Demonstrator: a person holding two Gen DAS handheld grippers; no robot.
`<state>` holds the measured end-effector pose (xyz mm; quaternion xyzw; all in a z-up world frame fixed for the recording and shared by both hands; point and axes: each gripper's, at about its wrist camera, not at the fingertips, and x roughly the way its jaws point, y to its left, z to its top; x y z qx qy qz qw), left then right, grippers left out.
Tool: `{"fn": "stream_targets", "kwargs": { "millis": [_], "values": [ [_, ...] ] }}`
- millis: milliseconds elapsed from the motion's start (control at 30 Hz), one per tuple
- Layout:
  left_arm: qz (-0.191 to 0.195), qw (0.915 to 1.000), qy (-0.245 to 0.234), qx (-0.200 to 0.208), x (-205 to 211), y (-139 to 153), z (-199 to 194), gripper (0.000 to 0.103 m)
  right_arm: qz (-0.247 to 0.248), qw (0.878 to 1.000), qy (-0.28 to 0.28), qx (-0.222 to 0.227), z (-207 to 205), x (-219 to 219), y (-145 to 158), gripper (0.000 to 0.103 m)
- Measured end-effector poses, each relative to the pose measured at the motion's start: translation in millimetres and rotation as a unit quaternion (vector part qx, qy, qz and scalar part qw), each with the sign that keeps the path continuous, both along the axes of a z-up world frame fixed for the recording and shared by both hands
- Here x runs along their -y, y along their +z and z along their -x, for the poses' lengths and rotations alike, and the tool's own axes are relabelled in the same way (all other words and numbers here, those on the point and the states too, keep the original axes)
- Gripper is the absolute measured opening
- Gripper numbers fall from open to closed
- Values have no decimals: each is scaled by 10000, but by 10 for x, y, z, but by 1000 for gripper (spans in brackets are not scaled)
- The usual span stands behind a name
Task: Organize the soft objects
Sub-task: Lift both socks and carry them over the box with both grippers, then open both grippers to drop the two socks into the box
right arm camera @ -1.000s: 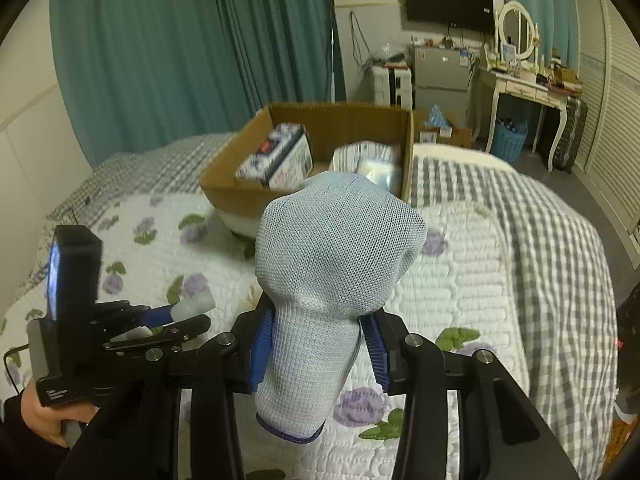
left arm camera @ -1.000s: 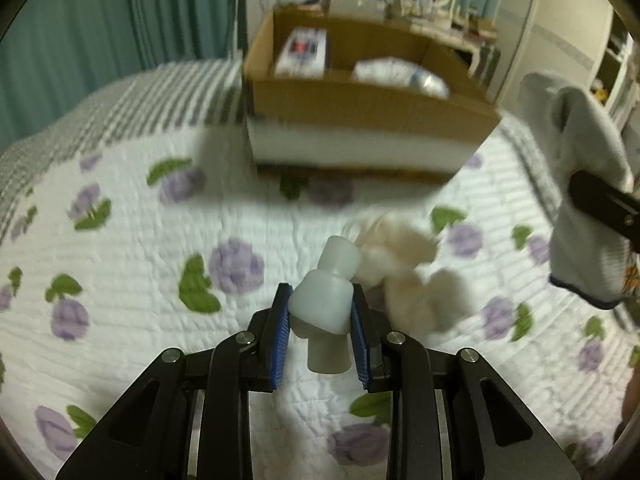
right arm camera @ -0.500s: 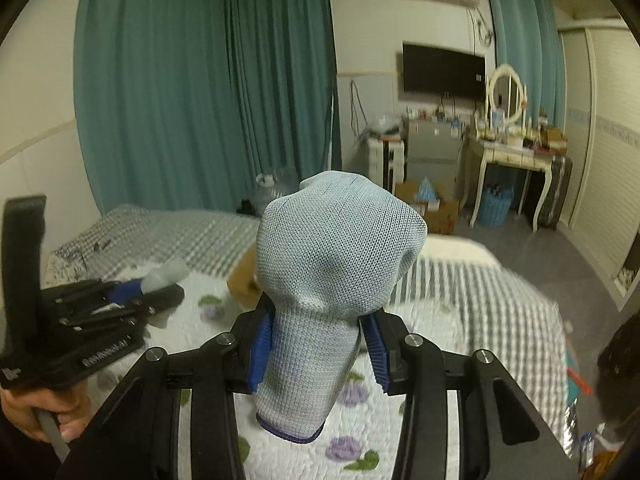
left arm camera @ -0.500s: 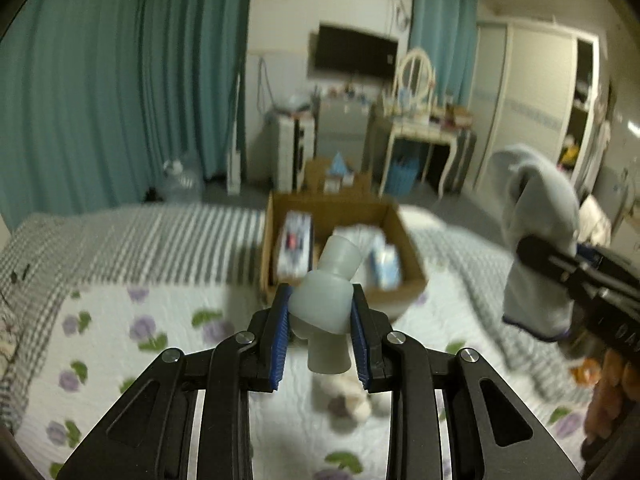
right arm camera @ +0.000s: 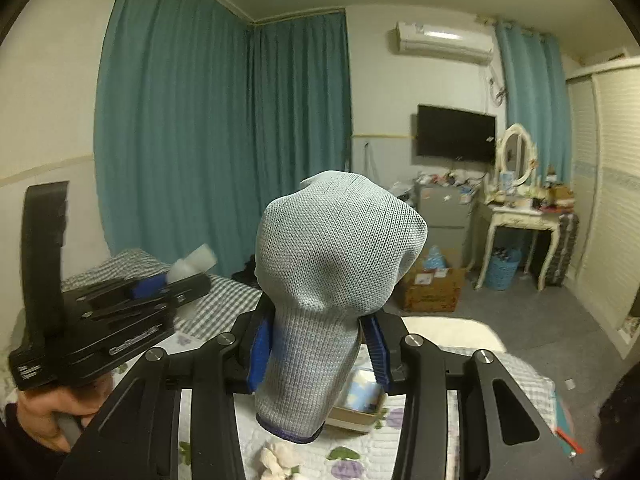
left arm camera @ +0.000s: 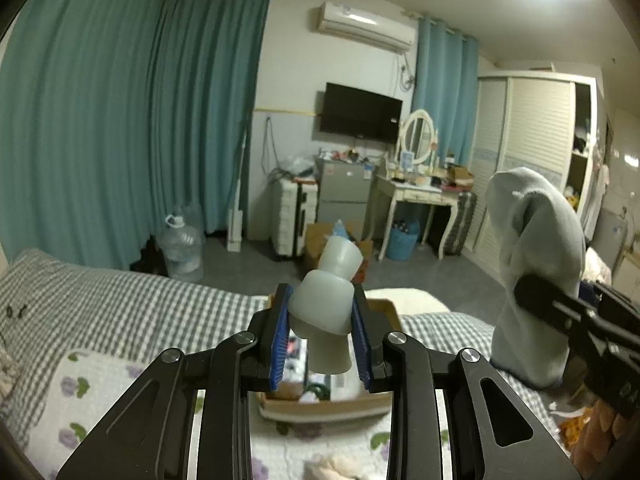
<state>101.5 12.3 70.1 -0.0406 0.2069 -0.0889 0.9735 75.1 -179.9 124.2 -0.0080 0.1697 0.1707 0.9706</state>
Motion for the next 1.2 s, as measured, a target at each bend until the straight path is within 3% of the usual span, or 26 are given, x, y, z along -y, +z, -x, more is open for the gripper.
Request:
{"fn": "stream_targets", "kwargs": {
  "millis": [233,467,733,900,1133,1200],
  "values": [
    [-42,9996,2,-271,31,-420,-536,28,216,9997,-110,-96,-507,-109,-452,41],
    [-161,9967,-73,-790,121,-1012,-959,28,454,9963,-127,-723,-1185,-159,-1168,41],
    [-255,9902,-276,-1343,260,-1511,-1332,29,754,9866,6,-1444,-1692,-248,-1921,41],
    [-375,9890,-267,-1407,331,-1623,-1363,34,916,9796,-22,-1788,-1876,-267,-2221,42],
    [-419,9882,-238,-1452,335,-1619,-1356,36,1098,9738,-53,-1989,-2041,-294,-2371,47],
    [-320,9880,-259,-1487,314,-1587,-1369,54,1138,9742,-84,-1948,-2019,-292,-2347,50]
  ]
}}
